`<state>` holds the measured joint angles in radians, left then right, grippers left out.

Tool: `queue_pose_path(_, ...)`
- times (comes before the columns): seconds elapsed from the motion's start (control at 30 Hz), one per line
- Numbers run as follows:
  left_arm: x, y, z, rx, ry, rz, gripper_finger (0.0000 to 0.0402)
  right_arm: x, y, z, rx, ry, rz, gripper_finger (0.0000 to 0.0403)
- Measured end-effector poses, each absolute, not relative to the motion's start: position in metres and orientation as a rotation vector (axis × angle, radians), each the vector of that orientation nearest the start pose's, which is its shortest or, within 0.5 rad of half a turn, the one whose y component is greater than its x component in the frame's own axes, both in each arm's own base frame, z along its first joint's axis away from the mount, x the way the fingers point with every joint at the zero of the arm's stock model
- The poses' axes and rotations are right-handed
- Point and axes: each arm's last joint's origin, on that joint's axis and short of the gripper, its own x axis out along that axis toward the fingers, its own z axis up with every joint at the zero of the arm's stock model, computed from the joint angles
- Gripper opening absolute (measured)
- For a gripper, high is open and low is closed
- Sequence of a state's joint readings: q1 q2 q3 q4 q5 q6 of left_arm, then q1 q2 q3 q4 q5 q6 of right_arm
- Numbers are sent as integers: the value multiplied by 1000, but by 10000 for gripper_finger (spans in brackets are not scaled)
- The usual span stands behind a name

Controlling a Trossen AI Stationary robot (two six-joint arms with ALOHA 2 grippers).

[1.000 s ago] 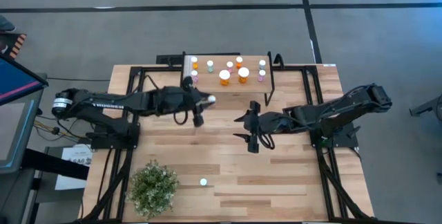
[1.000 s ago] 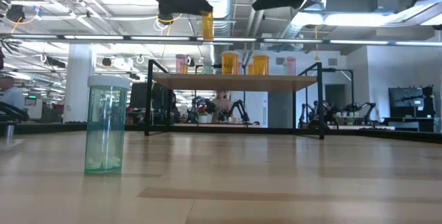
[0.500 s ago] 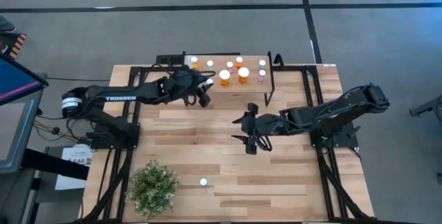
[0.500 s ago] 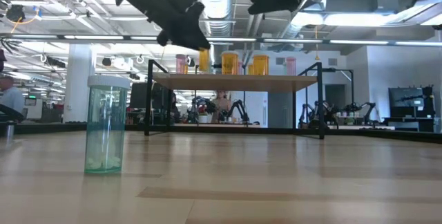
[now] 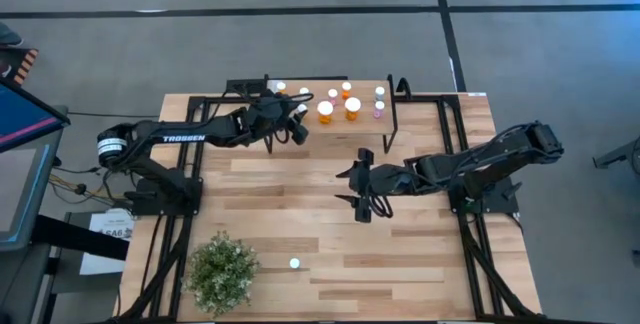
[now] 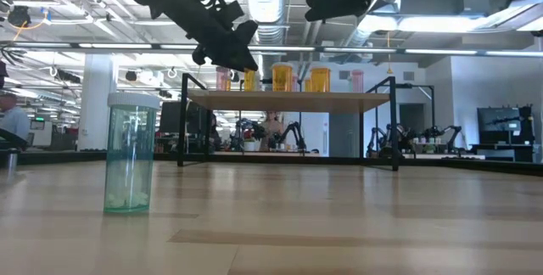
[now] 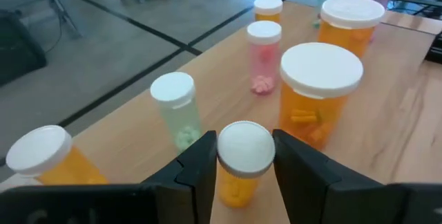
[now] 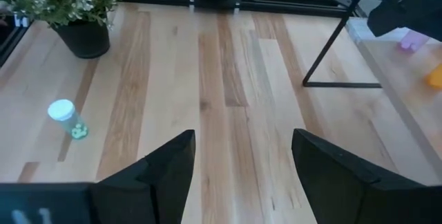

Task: Pick and place medicine bottles onto shelf by color
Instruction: Put the light orange pill bottle on the shelf, then put the blue pill bottle on the shelf

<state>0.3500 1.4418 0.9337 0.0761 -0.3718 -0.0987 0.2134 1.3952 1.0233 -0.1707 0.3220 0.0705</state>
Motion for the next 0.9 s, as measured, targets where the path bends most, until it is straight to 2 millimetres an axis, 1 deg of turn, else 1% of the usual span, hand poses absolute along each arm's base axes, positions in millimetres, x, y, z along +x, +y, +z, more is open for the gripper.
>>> queue_pose_path(0.3, 293, 117, 258, -104, 409, 707, 143, 300, 56, 281, -75, 519, -124, 264)
queue_pose_path(0.5, 291, 115, 260, -104, 416, 703, 169, 300, 56, 281, -75, 519, -124, 264)
queue_pose_path(0.7, 284, 106, 276, -100, 362, 684, 199, 300, 56, 281, -75, 520, -124, 264)
queue_pose_path(0.9, 269, 90, 299, -87, 313, 651, 218, 300, 56, 281, -75, 520, -124, 264)
